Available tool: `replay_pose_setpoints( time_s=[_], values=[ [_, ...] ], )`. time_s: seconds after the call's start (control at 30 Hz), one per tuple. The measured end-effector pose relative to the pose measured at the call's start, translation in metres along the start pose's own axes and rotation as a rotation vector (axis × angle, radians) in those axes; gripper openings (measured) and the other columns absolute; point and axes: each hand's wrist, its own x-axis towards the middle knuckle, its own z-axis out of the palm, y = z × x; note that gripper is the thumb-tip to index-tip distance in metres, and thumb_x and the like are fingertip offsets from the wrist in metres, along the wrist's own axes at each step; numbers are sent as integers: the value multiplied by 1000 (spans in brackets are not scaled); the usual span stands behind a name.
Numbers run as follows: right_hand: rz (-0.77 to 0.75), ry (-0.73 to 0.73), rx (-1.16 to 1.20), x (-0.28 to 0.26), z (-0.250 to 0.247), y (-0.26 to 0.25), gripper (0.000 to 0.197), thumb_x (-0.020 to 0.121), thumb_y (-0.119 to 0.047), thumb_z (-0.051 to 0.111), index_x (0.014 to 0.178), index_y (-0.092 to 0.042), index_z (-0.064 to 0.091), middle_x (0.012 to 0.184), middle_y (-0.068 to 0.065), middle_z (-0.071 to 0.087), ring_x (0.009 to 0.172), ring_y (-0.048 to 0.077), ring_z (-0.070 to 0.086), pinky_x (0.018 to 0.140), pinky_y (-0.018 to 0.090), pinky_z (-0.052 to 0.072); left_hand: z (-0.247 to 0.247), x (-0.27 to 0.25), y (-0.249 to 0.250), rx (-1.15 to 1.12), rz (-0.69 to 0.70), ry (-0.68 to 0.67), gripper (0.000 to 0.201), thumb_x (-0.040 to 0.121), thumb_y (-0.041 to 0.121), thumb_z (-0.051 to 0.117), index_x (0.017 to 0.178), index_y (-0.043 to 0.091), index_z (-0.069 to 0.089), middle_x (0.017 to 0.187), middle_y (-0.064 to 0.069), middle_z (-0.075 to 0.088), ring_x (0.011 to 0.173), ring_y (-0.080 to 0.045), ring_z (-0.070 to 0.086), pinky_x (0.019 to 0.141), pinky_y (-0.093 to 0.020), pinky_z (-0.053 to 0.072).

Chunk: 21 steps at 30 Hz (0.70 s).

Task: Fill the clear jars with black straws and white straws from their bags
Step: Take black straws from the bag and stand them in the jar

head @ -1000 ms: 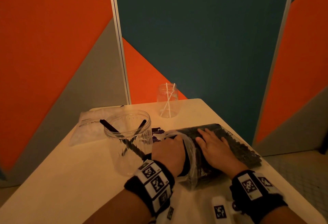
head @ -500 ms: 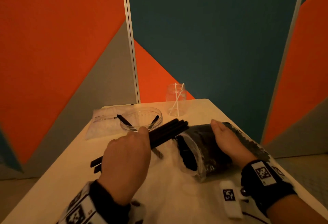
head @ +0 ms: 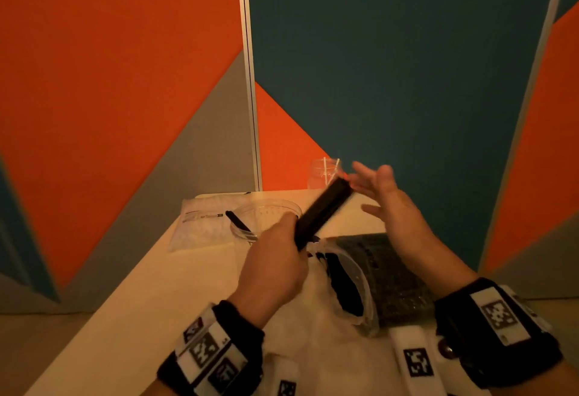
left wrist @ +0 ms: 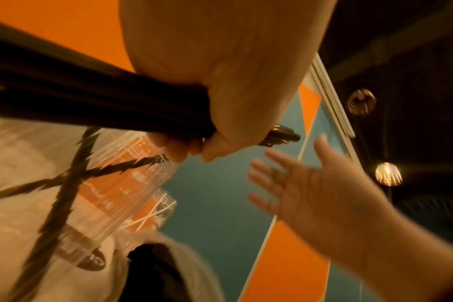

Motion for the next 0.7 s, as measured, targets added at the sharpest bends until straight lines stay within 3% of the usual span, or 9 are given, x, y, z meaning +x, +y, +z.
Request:
replay_pose_setpoints(
  time_s=[0.07,0.13,0.2,0.27,0.33,0.43,0.6,0.7],
  values=[
    [135,-46,-164,-1,-10,16,63,90,-80,29,138,-46,52,144,-15,55,126,-3,48,111,33,35,-14,15,1,-254,-72,96,10,93,24,61,93,29,51,81,4,63,67,-12,63,55,-30,51],
    [299,-227,-485,-10,-17,42,57,97,-64,44,149,-39,42,153,-10,45,125,2,42,105,28,33,-31,31,3,-492,-130,198,8,93,21,63,91,25,56,78,3,64,65,-10,64,58,-30,51],
    [360,-349,-673,-24,-20,67,64,96,-54,56,154,-38,32,159,-9,35,136,9,39,110,31,34,-46,46,7,-714,-131,277,6,92,14,63,93,15,58,69,2,61,59,-12,62,67,-38,54],
    [390,-411,-734,-32,-18,84,71,95,-55,57,156,-37,26,164,-8,26,148,15,27,119,36,26,-56,62,8,-852,-99,364,7,91,10,63,90,15,58,60,3,58,57,-15,59,69,-40,54],
    [412,-478,-791,-35,-16,94,72,96,-60,52,157,-37,24,166,-8,19,153,15,13,123,42,13,-60,80,6,-893,-80,461,11,89,13,62,85,21,56,56,7,58,56,-15,59,68,-40,54],
    [403,-506,-845,-33,-13,101,70,96,-64,47,157,-39,24,167,-8,13,155,14,4,124,45,1,-50,106,-1,-852,-84,548,9,88,18,61,88,24,54,69,2,59,57,-11,61,68,-37,55],
    [385,-515,-854,-31,-12,102,68,97,-64,45,157,-40,24,168,-8,11,155,13,2,124,45,-2,-12,117,-26,-742,-203,403,25,88,18,68,94,32,48,92,2,59,83,-19,62,72,-33,49],
    [387,-522,-850,-32,-15,101,67,97,-64,43,157,-40,24,168,-9,11,154,12,3,124,42,0,-8,115,-40,-772,-290,367,33,87,20,72,109,27,49,103,3,63,96,-19,63,85,-38,54]
  ],
)
